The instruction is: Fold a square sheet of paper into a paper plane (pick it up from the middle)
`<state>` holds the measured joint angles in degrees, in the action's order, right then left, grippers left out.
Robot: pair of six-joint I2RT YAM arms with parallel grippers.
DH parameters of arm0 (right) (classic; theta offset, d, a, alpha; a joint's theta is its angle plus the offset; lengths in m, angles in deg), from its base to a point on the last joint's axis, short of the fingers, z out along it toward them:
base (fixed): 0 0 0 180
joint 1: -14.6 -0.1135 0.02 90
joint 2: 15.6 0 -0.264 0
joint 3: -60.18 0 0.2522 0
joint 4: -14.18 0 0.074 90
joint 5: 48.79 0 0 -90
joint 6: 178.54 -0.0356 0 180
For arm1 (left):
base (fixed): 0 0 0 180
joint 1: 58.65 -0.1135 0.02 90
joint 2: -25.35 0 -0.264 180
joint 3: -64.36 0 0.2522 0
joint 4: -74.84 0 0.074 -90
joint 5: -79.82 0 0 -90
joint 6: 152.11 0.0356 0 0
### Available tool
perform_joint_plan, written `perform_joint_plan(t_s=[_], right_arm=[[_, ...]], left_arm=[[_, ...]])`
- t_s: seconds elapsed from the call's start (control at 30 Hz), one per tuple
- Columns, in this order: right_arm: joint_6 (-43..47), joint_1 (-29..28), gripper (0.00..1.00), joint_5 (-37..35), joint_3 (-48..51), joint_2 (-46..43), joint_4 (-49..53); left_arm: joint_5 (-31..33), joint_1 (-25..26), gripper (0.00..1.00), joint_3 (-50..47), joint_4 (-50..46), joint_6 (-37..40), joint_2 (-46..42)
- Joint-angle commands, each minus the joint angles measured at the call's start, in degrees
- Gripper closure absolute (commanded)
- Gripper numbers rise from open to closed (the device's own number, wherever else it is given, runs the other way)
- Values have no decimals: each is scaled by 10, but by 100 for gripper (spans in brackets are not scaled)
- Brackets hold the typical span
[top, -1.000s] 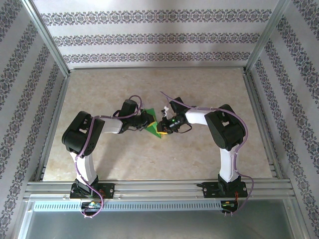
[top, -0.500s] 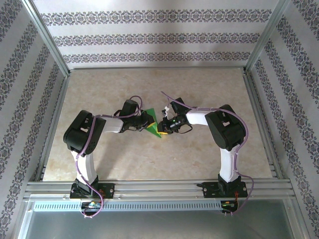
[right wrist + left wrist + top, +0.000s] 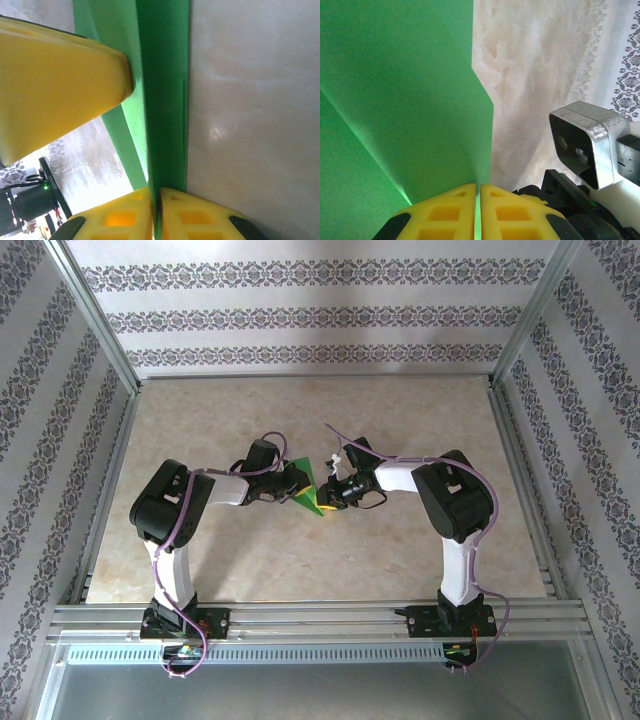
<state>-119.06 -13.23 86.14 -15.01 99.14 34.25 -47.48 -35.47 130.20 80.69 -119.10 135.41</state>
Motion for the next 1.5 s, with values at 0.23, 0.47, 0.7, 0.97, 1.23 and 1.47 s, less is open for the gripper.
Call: perform_joint_plan(t_s=[0.23,0.47,0.7,0.97,1.23,1.47], right_arm=[[-6,5,83,-55,35,29,39],[-6,5,83,-51,34,29,38],[-4,4,84,-55,34,30,41],[-6,4,83,-55,32,18,42],[-12,5,82,-38,30,-10,41],[-21,7,82,-19,34,-37,45]], left_arm=[[-1,4,88,16,-24,21,13],[-2,4,88,17,-31,22,17],[-2,4,88,19,-34,24,22],[-4,4,88,22,-37,27,28],[-4,4,88,20,-44,33,30],[-3,4,88,16,-44,33,29]])
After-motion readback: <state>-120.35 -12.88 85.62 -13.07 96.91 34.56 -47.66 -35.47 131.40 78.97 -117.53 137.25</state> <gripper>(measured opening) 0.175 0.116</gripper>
